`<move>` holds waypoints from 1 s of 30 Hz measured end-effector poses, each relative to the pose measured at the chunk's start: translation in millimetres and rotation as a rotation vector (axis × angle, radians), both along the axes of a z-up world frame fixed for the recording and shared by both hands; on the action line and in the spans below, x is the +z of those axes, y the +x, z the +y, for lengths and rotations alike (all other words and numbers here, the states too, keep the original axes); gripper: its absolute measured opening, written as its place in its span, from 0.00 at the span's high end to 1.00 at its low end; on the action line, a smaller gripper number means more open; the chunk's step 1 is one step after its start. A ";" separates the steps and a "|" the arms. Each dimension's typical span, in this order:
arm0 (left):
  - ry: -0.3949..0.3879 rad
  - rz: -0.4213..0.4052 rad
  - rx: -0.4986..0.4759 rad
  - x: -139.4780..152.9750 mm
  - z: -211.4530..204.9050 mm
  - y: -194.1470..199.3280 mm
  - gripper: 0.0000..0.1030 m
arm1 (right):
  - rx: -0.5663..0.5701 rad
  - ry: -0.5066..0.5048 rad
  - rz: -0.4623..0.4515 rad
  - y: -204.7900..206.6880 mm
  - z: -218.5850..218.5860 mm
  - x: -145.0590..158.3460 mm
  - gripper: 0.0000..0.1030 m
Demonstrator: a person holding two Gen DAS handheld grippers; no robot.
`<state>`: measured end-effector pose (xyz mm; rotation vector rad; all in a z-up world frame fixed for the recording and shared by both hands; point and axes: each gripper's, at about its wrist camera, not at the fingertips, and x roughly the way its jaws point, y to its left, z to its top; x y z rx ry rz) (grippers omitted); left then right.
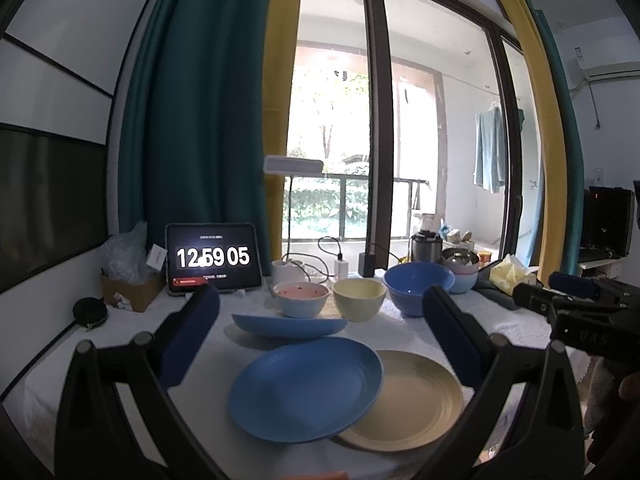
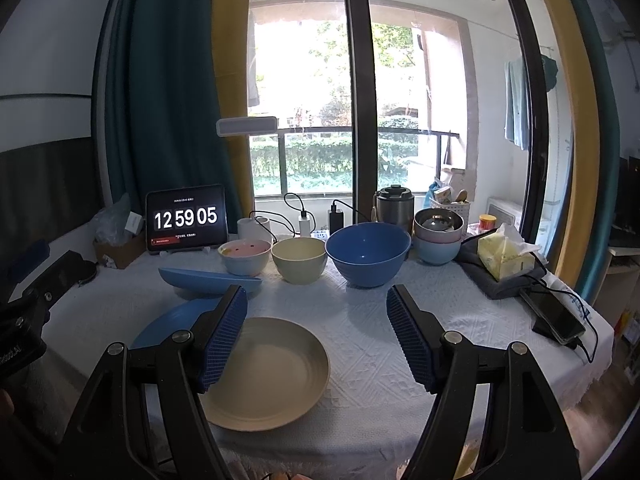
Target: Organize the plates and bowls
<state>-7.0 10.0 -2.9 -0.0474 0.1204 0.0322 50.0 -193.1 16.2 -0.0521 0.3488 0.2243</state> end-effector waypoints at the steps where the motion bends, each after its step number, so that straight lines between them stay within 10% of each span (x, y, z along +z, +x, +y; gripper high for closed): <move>1: -0.002 0.001 0.000 -0.1 0.0 -0.3 0.01 | 0.000 0.000 0.001 0.0 -0.2 0.0 0.27; 30: -0.022 0.026 0.022 -10.2 14.7 4.4 0.01 | 0.004 -0.016 0.014 6.1 5.4 -4.3 0.27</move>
